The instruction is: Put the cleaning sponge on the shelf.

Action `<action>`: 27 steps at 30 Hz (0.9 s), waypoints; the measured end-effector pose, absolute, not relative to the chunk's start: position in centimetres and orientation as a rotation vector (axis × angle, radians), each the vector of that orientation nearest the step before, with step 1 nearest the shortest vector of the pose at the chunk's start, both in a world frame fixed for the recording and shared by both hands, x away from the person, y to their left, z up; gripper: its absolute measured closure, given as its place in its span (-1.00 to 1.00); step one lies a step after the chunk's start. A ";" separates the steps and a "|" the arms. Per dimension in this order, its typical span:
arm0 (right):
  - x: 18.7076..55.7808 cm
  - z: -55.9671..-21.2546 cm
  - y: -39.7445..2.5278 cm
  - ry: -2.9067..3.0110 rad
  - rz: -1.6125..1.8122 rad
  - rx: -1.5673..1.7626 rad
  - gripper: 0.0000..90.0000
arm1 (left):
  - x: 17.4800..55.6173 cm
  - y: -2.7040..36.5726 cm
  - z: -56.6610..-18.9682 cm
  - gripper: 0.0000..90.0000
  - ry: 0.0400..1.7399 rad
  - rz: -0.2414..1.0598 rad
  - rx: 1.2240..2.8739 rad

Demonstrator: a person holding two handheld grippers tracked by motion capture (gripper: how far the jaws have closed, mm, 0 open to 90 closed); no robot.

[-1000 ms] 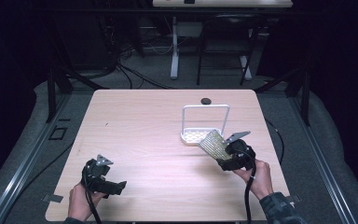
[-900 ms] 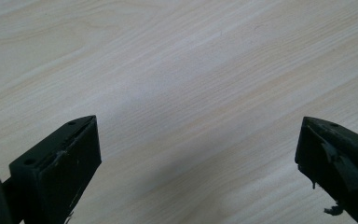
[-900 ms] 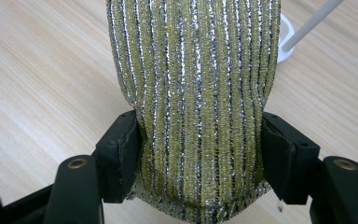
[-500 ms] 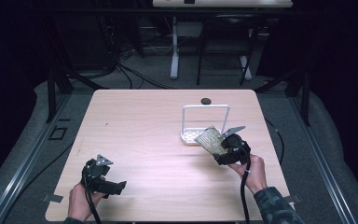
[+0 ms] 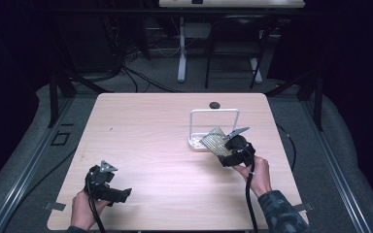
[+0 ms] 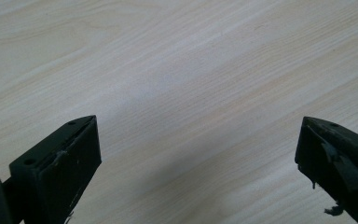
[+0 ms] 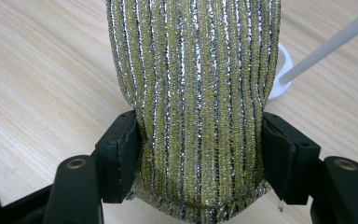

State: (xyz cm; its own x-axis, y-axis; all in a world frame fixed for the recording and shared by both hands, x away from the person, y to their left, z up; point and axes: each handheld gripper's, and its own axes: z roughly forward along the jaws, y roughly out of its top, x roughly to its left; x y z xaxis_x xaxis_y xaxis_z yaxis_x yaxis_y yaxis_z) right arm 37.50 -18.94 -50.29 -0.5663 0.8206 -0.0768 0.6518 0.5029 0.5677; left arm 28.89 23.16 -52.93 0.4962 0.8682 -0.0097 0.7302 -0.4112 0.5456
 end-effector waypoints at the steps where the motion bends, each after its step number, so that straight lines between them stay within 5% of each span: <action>1: 37.7 -50.4 -18.8 2.408 0.705 1.234 -0.23 | 28.9 23.2 -52.9 -0.99 1.314 0.378 2.257; 27: 41.1 -52.9 -16.4 2.326 0.635 1.322 -0.25 | 28.9 23.2 -53.0 -0.99 1.313 0.374 2.256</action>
